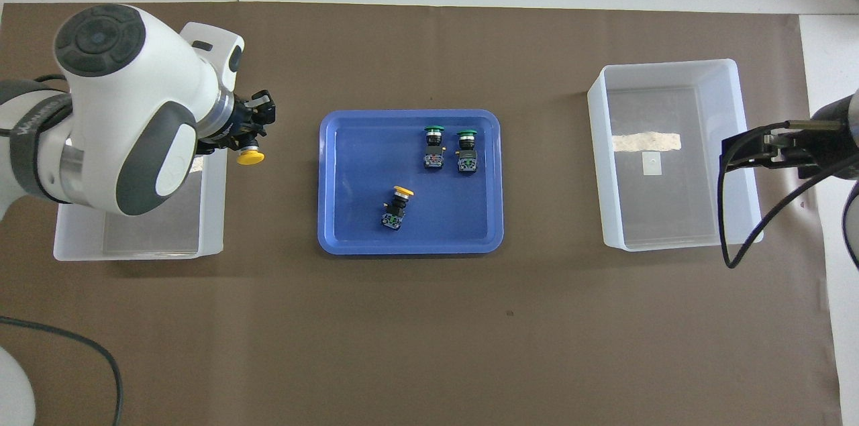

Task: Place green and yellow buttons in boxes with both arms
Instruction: 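Carry the yellow button with the left gripper into the nearby box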

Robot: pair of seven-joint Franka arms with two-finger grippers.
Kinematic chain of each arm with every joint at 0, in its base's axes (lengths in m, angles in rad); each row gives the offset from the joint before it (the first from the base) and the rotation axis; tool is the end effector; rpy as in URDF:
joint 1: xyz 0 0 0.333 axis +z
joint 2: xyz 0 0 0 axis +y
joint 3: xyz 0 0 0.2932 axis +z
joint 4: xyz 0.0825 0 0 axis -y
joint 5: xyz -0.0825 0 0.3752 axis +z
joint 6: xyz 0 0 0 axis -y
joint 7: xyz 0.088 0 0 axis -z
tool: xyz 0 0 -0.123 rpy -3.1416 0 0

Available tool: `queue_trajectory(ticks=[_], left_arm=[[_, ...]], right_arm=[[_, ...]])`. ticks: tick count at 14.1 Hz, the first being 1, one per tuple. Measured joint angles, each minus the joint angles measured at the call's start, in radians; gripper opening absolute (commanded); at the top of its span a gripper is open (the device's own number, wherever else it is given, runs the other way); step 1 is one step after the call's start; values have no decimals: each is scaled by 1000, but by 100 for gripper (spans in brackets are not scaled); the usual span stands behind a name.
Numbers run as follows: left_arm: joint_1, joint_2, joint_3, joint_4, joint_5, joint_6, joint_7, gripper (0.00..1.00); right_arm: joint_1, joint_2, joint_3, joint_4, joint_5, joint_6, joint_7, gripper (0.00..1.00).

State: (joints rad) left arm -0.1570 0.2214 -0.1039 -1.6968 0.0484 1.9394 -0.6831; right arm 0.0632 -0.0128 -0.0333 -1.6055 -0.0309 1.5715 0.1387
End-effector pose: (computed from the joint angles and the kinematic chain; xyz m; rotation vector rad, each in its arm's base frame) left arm 0.5974 -0.1514 0.4303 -3.0664 -0.6344 -0.0475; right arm 0.5409 0.0123 0.5767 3.1047 -0.1685 -0.0289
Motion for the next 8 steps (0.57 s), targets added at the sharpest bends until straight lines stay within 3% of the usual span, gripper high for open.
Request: queue_trajectory(ticks=[4,6,8], left_arm=[[172,-13,3,-20,-10,-23,290,0],[237,-18,3,-78,-12,63,392,0],[284,-36,3,-202,-12,221,463,0]], right_arm=[[0,0,0,0,0,0,0,100],[0,0,0,0,0,0,0,100],[-3,0,0,0,0,0,0,100]])
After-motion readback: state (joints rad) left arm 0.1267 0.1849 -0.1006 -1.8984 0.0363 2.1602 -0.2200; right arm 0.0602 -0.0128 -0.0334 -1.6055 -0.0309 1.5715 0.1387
